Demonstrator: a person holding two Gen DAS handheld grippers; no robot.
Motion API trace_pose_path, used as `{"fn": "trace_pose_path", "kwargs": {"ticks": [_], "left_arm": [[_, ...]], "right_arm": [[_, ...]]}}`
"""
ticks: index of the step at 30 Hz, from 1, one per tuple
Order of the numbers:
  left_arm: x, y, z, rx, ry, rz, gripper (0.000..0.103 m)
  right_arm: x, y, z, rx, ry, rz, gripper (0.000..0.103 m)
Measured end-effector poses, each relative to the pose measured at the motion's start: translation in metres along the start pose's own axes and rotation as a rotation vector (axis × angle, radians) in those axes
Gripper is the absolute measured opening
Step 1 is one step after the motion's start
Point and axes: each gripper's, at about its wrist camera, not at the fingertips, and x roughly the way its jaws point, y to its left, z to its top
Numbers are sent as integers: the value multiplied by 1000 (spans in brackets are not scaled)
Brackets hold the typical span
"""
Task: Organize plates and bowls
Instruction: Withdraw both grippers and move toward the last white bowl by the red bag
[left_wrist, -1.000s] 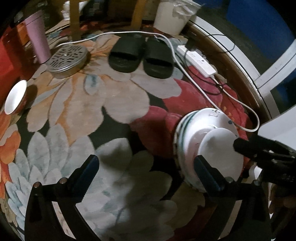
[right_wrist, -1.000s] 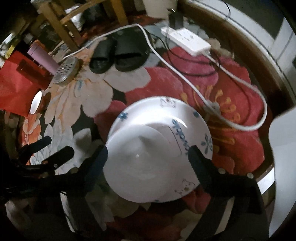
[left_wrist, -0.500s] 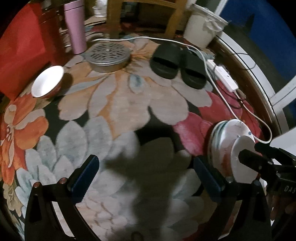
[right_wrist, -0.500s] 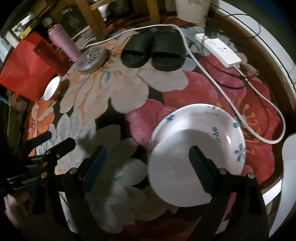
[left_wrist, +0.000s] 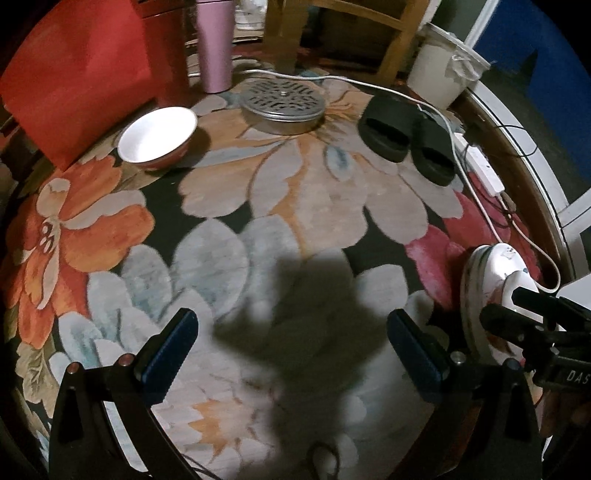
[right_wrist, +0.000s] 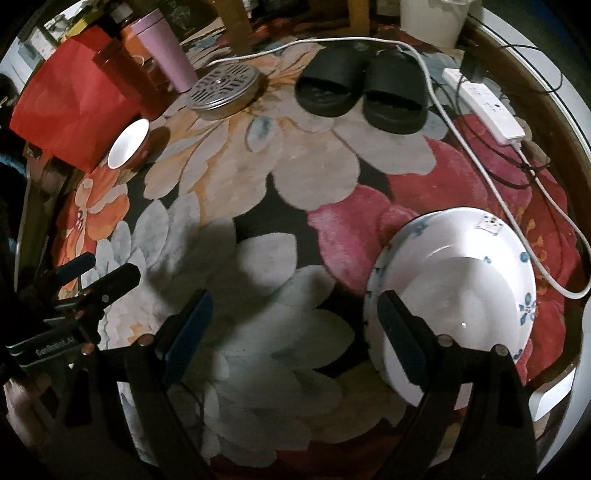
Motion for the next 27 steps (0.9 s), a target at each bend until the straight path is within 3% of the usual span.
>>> {"fn": "trace_pose_path", "kwargs": {"ticks": [27], "left_arm": [[-20,102,-37,-131,-22,81,102]], "right_arm": [[32,85,-9,-118,54,35,94]]}}
